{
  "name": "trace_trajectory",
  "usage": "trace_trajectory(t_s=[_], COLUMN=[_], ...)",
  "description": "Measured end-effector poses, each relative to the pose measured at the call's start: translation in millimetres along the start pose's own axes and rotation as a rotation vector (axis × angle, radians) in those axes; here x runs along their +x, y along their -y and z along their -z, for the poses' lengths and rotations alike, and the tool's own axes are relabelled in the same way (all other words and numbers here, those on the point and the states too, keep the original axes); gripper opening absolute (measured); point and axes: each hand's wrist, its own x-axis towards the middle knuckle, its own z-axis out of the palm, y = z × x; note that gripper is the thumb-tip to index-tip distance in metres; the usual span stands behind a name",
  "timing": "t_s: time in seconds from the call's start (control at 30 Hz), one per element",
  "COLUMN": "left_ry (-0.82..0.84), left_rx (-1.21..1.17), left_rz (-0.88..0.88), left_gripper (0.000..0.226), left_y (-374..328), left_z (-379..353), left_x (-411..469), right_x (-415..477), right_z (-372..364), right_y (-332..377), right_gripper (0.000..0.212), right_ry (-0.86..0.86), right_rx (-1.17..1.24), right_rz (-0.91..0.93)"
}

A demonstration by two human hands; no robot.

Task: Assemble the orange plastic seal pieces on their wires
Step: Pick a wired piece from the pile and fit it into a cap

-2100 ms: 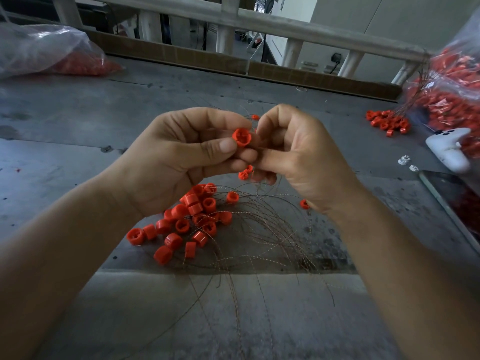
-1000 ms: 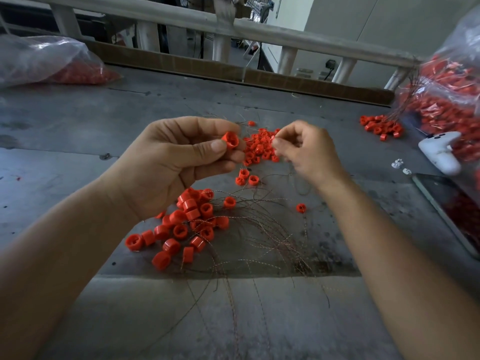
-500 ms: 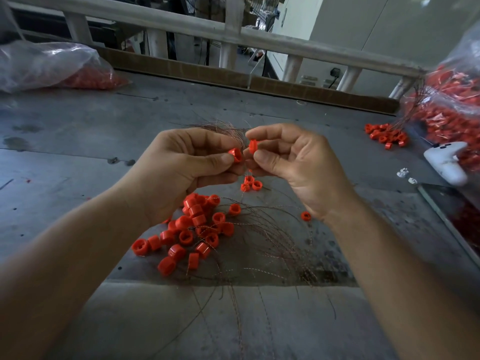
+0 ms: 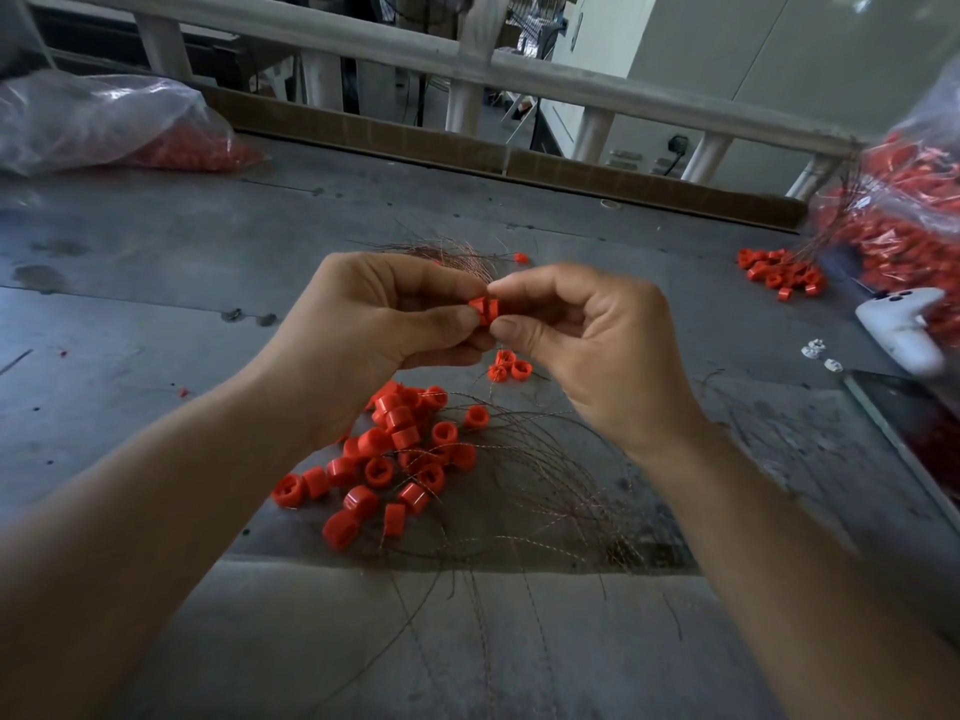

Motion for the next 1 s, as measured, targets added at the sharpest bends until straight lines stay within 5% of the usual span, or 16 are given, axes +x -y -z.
trace_trajectory(t_s=[0.8, 1.0], left_ry=[0.011, 0.044], left_rx=[0.172, -0.024], left_rz=[-0.066, 0.03], left_gripper=[0.018, 0.016], left_y=[0.2, 2.0], left_z=[-4.0, -3.2], left_x=[-3.6, -1.6], right_x=[-2.1, -1.3], right_z=[-1.9, -0.1], right_y=[-7.2, -6.1], right_gripper=[0.02, 0.021], right_ry=[-0.076, -0.095], right_rx=[-0.231, -0.161], right_rz=[0.215, 0.197])
